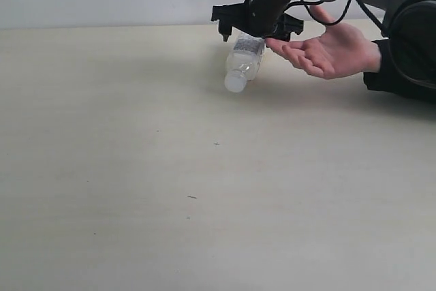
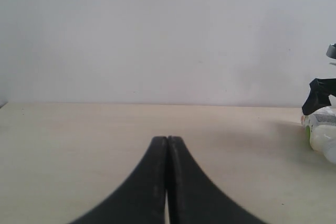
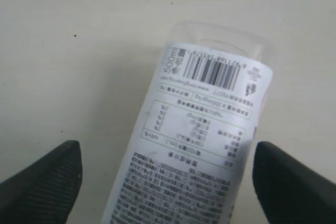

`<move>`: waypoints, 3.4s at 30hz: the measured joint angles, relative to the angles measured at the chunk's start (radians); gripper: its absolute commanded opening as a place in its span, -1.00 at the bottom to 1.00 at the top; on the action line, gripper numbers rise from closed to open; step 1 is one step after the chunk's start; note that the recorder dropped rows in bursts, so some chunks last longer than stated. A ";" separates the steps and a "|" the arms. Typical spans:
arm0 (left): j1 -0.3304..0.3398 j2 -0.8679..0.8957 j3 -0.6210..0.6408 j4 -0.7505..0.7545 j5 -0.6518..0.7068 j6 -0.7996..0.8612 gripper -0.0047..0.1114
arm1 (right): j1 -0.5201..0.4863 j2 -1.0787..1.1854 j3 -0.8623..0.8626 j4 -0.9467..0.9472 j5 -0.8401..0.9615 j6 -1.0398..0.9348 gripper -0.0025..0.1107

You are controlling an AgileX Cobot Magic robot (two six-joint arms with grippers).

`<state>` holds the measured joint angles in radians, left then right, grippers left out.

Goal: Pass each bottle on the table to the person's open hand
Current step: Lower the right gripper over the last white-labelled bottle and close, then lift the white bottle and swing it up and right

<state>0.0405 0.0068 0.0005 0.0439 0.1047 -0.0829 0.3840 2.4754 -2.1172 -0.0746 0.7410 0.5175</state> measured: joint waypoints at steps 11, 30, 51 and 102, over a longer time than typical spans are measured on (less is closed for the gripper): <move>0.000 0.000 0.000 0.000 0.000 0.000 -0.92 | 0.000 0.020 -0.003 -0.006 -0.018 0.017 0.52; 0.000 0.000 0.000 0.000 0.000 0.000 -0.92 | 0.000 0.020 -0.003 -0.006 -0.024 0.017 0.44; 0.000 0.000 0.000 0.000 0.000 0.000 -0.92 | 0.000 0.064 -0.009 -0.025 -0.007 0.017 0.25; 0.000 0.000 0.000 0.000 0.000 0.000 -0.92 | 0.000 -0.311 -0.067 -0.112 0.473 -0.303 -0.96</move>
<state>0.0405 0.0068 0.0005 0.0439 0.1047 -0.0829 0.3840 2.1647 -2.1840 -0.1868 1.2138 0.2142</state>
